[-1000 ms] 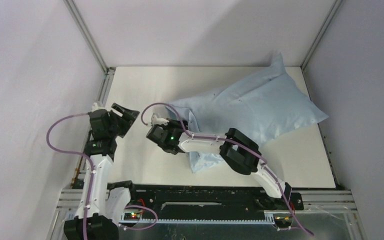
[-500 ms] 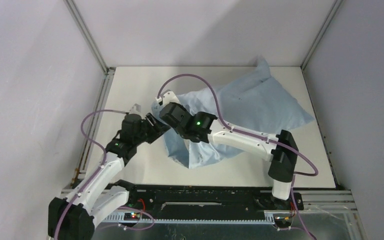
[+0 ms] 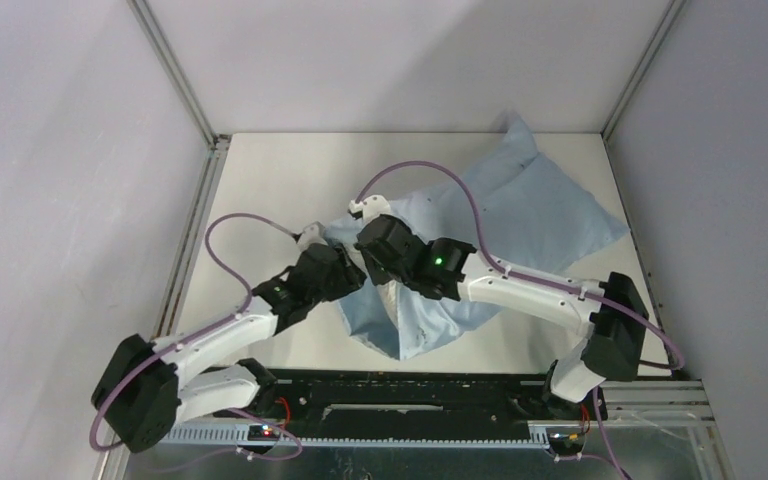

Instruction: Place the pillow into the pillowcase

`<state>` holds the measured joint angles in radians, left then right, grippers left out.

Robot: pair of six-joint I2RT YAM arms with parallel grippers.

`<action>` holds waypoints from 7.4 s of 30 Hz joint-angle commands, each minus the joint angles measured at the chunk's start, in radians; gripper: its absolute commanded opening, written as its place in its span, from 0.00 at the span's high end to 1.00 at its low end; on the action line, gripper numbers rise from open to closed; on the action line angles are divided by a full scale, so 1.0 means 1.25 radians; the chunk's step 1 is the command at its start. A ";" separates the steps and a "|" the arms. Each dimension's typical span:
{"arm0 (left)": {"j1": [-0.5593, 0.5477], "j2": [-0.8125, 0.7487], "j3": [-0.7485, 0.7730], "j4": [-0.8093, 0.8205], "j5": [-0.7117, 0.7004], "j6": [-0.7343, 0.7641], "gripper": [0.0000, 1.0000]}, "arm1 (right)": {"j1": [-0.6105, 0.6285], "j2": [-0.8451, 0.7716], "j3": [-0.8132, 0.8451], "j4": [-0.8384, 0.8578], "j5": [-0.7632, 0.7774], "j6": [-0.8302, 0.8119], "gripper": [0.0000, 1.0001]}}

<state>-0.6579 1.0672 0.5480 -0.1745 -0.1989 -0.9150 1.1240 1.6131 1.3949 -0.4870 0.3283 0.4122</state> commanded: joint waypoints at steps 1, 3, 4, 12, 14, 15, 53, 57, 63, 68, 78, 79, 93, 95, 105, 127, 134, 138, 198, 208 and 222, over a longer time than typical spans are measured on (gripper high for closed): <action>-0.061 0.058 -0.016 0.057 -0.138 0.022 0.37 | 0.001 -0.072 -0.008 0.110 -0.041 0.064 1.00; -0.079 0.089 -0.015 0.061 -0.165 0.024 0.34 | 0.006 -0.078 -0.017 0.110 -0.045 0.071 1.00; -0.087 0.108 -0.014 0.061 -0.181 0.024 0.32 | 0.007 -0.080 -0.020 0.109 -0.044 0.078 1.00; -0.120 0.278 0.006 0.049 -0.277 -0.029 0.41 | 0.028 -0.109 -0.048 0.096 -0.032 0.120 1.00; -0.122 0.302 0.009 0.053 -0.284 -0.038 0.52 | 0.030 -0.125 -0.050 0.091 -0.030 0.124 1.00; -0.123 0.307 0.010 0.056 -0.284 -0.041 0.58 | 0.030 -0.131 -0.050 0.086 -0.028 0.126 1.00; -0.230 0.186 -0.011 0.030 -0.397 -0.011 0.12 | 0.023 -0.220 -0.083 0.179 -0.125 0.200 1.00; -0.230 0.273 0.053 -0.031 -0.421 -0.050 0.13 | 0.050 -0.217 -0.080 0.165 -0.110 0.205 1.00; -0.230 0.416 0.123 -0.060 -0.400 -0.059 0.37 | 0.096 -0.194 -0.096 0.125 -0.063 0.220 1.00; -0.230 0.462 0.110 -0.026 -0.361 -0.061 0.71 | 0.098 -0.196 -0.183 0.153 -0.055 0.253 1.00; -0.230 0.213 0.028 0.022 -0.319 -0.019 1.00 | 0.056 -0.102 -0.269 0.211 -0.089 0.290 1.00; -0.231 0.175 0.016 0.035 -0.306 -0.012 1.00 | 0.050 -0.088 -0.269 0.213 -0.093 0.291 1.00; -0.230 -0.134 -0.158 0.066 -0.203 -0.012 1.00 | -0.033 0.030 -0.269 0.254 -0.167 0.301 1.00; -0.230 -0.155 -0.183 0.066 -0.197 -0.023 1.00 | -0.036 0.024 -0.269 0.257 -0.166 0.299 1.00; -0.230 -0.270 -0.182 0.043 -0.145 -0.016 1.00 | -0.048 0.038 -0.268 0.256 -0.172 0.298 1.00; -0.226 -0.418 -0.199 -0.231 -0.121 -0.206 1.00 | -0.072 0.001 -0.246 0.205 -0.088 0.263 1.00; -0.197 -0.467 -0.303 -0.278 -0.097 -0.328 1.00 | -0.070 -0.023 -0.167 0.105 0.037 0.199 1.00; -0.187 -0.482 -0.329 -0.275 -0.096 -0.335 1.00 | -0.073 -0.011 -0.153 0.089 0.050 0.177 1.00; -0.196 0.165 0.050 -0.086 -0.177 -0.016 0.46 | -0.094 0.189 -0.262 0.307 -0.324 0.308 1.00; -0.149 0.181 0.017 -0.064 -0.204 -0.010 0.74 | -0.098 0.159 -0.277 0.280 -0.287 0.286 1.00; 0.159 -0.155 -0.094 -0.159 -0.157 0.026 1.00 | -0.068 0.064 -0.244 0.111 -0.111 0.170 1.00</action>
<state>-0.5716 0.9535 0.4683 -0.3317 -0.3622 -0.9234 1.0164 1.7229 1.0821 -0.1513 0.0902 0.7029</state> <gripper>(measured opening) 0.005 0.034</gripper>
